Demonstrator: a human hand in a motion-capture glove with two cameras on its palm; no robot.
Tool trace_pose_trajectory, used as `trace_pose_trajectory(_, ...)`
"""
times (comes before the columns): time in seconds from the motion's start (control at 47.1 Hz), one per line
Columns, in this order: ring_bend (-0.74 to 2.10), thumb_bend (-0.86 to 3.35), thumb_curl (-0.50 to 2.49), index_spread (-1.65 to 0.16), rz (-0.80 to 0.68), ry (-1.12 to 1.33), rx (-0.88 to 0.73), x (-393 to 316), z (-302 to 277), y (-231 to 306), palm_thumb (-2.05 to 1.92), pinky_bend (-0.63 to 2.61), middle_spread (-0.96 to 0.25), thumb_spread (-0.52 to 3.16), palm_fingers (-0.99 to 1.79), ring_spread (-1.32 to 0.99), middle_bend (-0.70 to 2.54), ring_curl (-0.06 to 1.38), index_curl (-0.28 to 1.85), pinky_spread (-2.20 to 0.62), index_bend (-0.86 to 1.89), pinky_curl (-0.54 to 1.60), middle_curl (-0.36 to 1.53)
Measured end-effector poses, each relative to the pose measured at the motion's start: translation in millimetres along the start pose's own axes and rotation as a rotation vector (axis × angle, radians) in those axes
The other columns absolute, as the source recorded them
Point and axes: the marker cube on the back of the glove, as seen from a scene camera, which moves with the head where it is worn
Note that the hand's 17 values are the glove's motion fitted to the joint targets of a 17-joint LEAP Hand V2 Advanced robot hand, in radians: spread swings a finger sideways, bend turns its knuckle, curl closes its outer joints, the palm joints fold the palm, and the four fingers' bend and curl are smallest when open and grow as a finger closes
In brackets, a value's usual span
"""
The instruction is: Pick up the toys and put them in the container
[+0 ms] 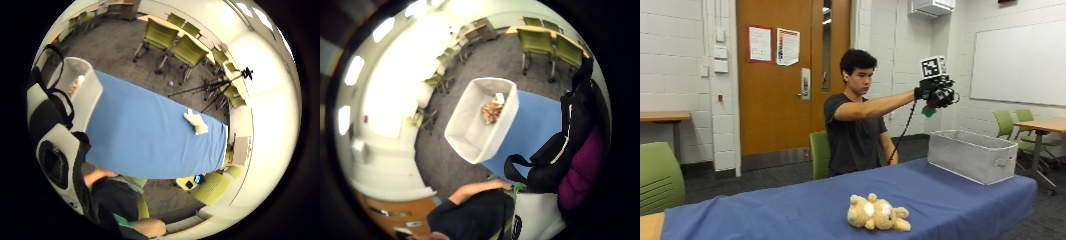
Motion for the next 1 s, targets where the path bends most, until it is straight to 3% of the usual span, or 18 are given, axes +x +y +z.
trace_pose_trajectory(0.17,1.14,0.25,0.92,-0.37,-0.117,-0.005,-0.008,-85.3,9.1,-50.8,0.54,0.99,-0.42,0.59,1.08,-0.44,0.77,0.52,1.16,-0.46,0.52,0.43,0.78)
trace_pose_trajectory(0.255,1.13,0.25,0.96,-0.38,-0.118,0.069,-0.028,-87.2,26.6,-74.1,0.53,0.99,-0.42,0.59,1.08,-0.44,0.77,0.52,1.18,-0.46,0.51,0.43,0.79)
trace_pose_trajectory(0.404,1.13,0.25,1.01,-0.38,-0.213,-0.019,-0.071,-72.2,49.2,-96.8,0.52,0.98,-0.43,0.58,1.09,-0.44,0.75,0.53,1.21,-0.46,0.50,0.44,0.81)
trace_pose_trajectory(0.595,1.11,0.25,1.07,-0.39,-0.073,0.007,-0.153,-64.8,71.9,-106.6,0.50,0.98,-0.44,0.59,1.06,-0.44,0.71,0.53,1.25,-0.46,0.47,0.44,0.83)
trace_pose_trajectory(0.68,1.08,0.17,1.04,-0.39,-0.103,0.003,-0.161,-61.2,71.5,-103.2,0.37,1.11,-0.44,0.70,0.72,-0.43,0.54,0.54,1.24,-0.46,0.26,0.48,0.79)
trace_pose_trajectory(0.701,0.97,0.05,0.94,-0.39,-0.116,-0.027,-0.151,-62.8,68.5,-102.2,0.18,1.15,-0.40,0.83,0.28,-0.38,0.37,0.50,1.18,-0.40,0.16,0.49,0.74)
trace_pose_trajectory(0.744,0.95,-0.05,0.87,-0.38,-0.122,-0.068,-0.131,-66.5,62.3,-100.8,0.06,1.19,-0.35,0.88,0.07,-0.33,0.29,0.55,1.15,-0.35,0.13,0.54,0.73)
trace_pose_trajectory(0.786,0.91,-0.07,0.82,-0.39,-0.101,-0.061,-0.115,-77.4,56.7,-99.4,0.00,1.21,-0.32,0.92,0.05,-0.31,0.27,0.51,1.08,-0.32,0.08,0.52,0.70)
trace_pose_trajectory(0.807,0.91,0.00,0.81,-0.40,-0.075,-0.040,-0.108,-86.8,53.0,-98.1,0.07,1.22,-0.33,0.98,0.19,-0.31,0.28,0.49,1.08,-0.32,0.14,0.50,0.69)
trace_pose_trajectory(0.85,0.85,-0.07,0.75,-0.40,-0.028,0.029,-0.095,-98.3,43.0,-93.1,-0.04,1.21,-0.29,0.98,0.03,-0.28,0.25,0.44,0.99,-0.28,0.04,0.47,0.67)
trace_pose_trajectory(0.999,0.81,-0.09,0.61,-0.38,-0.023,0.112,-0.069,-30.9,2.8,-53.1,-0.10,1.19,-0.23,1.02,-0.01,-0.25,0.27,0.39,0.86,-0.22,0.08,0.43,0.64)
